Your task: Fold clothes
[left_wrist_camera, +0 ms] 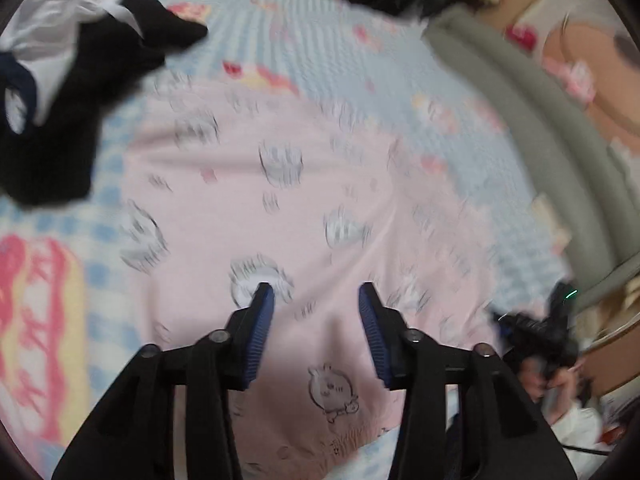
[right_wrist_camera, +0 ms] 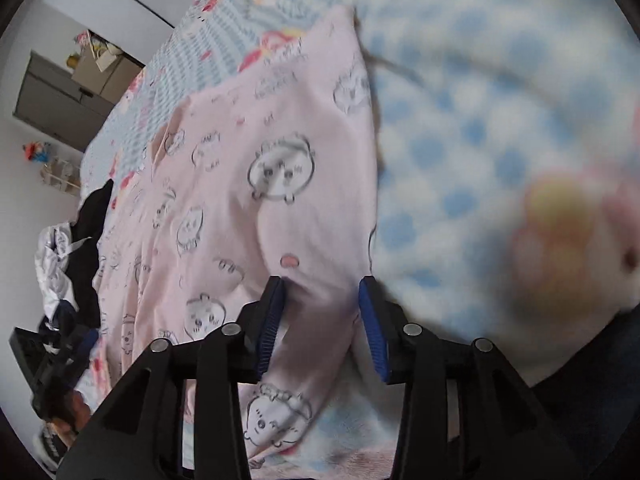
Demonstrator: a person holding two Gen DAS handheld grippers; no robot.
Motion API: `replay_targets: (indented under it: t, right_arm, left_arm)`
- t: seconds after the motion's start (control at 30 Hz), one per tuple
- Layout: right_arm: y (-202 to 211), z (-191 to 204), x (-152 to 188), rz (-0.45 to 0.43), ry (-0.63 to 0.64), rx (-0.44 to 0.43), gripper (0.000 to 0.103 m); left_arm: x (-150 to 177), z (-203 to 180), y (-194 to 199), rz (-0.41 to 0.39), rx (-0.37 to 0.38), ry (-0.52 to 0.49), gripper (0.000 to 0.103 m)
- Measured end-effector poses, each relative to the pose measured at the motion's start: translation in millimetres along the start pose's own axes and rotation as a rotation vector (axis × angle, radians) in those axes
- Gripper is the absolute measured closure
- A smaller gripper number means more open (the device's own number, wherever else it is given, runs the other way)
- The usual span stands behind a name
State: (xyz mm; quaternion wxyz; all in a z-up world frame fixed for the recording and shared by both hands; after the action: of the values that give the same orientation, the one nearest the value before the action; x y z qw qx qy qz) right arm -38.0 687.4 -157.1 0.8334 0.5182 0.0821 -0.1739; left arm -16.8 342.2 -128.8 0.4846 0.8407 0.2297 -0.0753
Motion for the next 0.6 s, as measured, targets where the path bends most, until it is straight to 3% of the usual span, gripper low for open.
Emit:
replay_targets:
  t: [0.07,0.13,0.23,0.3,0.43,0.47,0.6]
  right_arm:
    - [0.1,8.3,3.0,-0.001,0.055,0.000,0.095]
    - [7.2,7.9,0.1,-0.027,0.109,0.073,0.098]
    - [23.5,-8.9,-5.4,-0.045,0.207,0.233,0.098]
    - [30.8,-16.4,-5.6,-0.043,0.213,0.256,0.098]
    - [60.2,-1.8,-5.8,-0.108,0.206,0.158,0.090]
    - [65.6,10.2,-5.5,-0.127,0.225,0.126,0.090]
    - [20.8,35.3,7.9,-0.032,0.285,0.172,0.087]
  left_arm:
    - [15.4,-3.9,-18.6,0.055,-0.044,-0.011,0.065]
    - [28.3,-3.2,-28.6,0.086,-0.090,-0.022,0.065]
    - [34.2,3.2,-13.9,0.079,-0.135,-0.025,0.066]
    - [31.8,9.7,0.6,0.051,-0.117,-0.011,0.066]
    - [22.1,12.0,25.7,-0.019,-0.085,-0.045,0.066]
    - [19.8,10.0,22.6,-0.012,-0.089,-0.053,0.066]
    - [40.1,7.5,-6.3,0.111,-0.087,-0.051,0.066]
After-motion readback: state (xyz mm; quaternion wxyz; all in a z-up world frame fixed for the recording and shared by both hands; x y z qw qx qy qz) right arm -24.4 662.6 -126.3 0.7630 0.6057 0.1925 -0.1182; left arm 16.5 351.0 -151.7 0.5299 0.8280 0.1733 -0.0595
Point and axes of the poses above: each gripper's, at about its wrist camera, not at the fingertips, and y roughly against the way its jaws point, z to its left, x to its underside, the point moved 9 cm from there along -y, roughly the way its jaws point, and after that the axes turned 6 degrees about y, right-handed, at the moved point
